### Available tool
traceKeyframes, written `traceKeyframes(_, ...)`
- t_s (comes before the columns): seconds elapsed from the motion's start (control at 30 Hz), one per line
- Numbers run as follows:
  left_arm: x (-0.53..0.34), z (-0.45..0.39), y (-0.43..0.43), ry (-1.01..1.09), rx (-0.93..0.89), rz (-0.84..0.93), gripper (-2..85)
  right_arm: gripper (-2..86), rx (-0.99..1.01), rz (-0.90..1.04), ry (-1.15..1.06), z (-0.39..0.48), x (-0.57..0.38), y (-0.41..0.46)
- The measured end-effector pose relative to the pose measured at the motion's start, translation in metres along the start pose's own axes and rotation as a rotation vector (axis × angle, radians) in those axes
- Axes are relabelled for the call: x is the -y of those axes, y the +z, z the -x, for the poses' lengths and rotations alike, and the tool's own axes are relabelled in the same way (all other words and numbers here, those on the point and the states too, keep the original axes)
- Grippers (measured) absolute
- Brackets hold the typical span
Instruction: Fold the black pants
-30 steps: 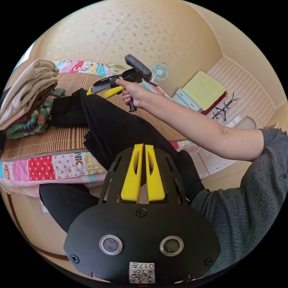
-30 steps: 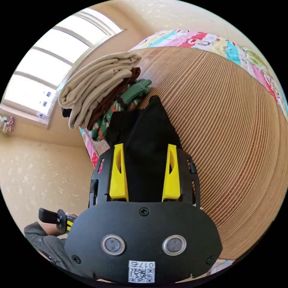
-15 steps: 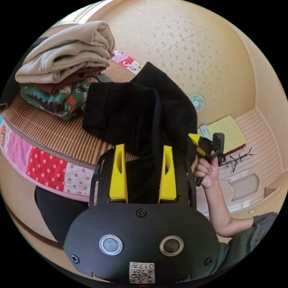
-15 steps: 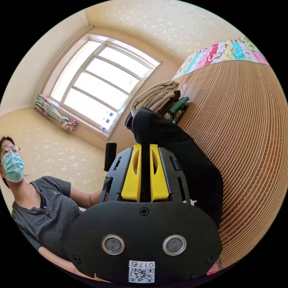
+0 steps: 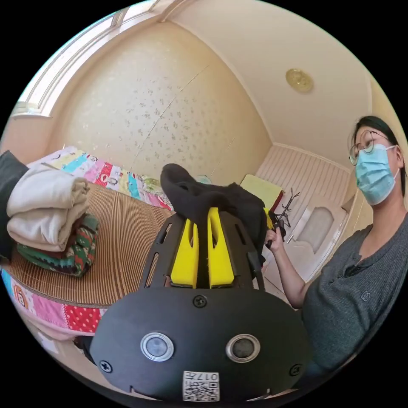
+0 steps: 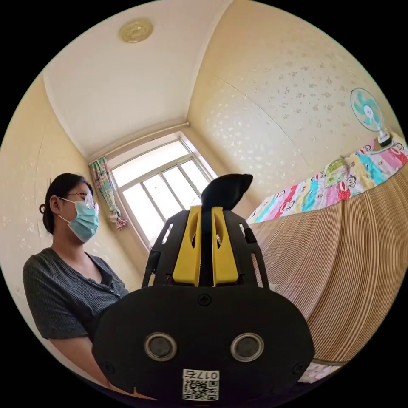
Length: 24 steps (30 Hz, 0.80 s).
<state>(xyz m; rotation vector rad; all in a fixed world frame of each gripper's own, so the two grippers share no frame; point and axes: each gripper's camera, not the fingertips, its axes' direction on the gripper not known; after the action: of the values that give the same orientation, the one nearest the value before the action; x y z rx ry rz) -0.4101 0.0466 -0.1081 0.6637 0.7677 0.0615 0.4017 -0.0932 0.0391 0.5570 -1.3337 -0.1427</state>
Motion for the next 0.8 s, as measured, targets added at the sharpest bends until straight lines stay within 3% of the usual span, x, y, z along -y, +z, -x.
traceKeyframes(0.1,0.032,-0.045,0.006,0.195,0.092,-0.053,0.1,1.4,-0.077,-0.074,-0.068,0.032,0.012,-0.016)
traceKeyframes(0.17,0.057,-0.053,0.031,0.208,0.141,-0.027,0.2,1.5,-0.122,-0.107,-0.078,0.023,0.034,-0.012)
traceKeyframes(0.23,0.11,-0.033,0.095,0.111,0.193,0.084,0.5,1.7,-0.115,-0.114,-0.037,-0.009,0.069,0.003)
traceKeyframes(0.33,0.204,0.016,0.195,0.109,0.116,0.113,1.5,2.4,-0.191,-0.097,0.107,-0.087,0.169,0.055)
traceKeyframes(0.4,0.256,0.064,0.252,0.01,0.099,0.148,2.9,3.3,-0.339,-0.031,0.043,-0.122,0.231,0.089)
traceKeyframes(0.47,0.279,0.115,0.292,-0.141,0.156,0.208,5.1,5.7,-0.597,0.117,0.148,-0.161,0.267,0.123)
traceKeyframes(0.53,0.258,0.167,0.319,-0.293,0.235,0.291,9.4,7.1,-0.698,0.221,0.19,-0.171,0.26,0.141)
traceKeyframes(0.67,0.159,0.197,0.344,-0.256,0.15,0.466,10.7,6.8,-0.673,0.48,0.006,-0.172,0.154,0.173)
traceKeyframes(0.8,0.007,0.2,0.367,-0.292,0.116,0.77,11.3,9.2,-0.614,0.757,0.199,-0.22,0.022,0.187)
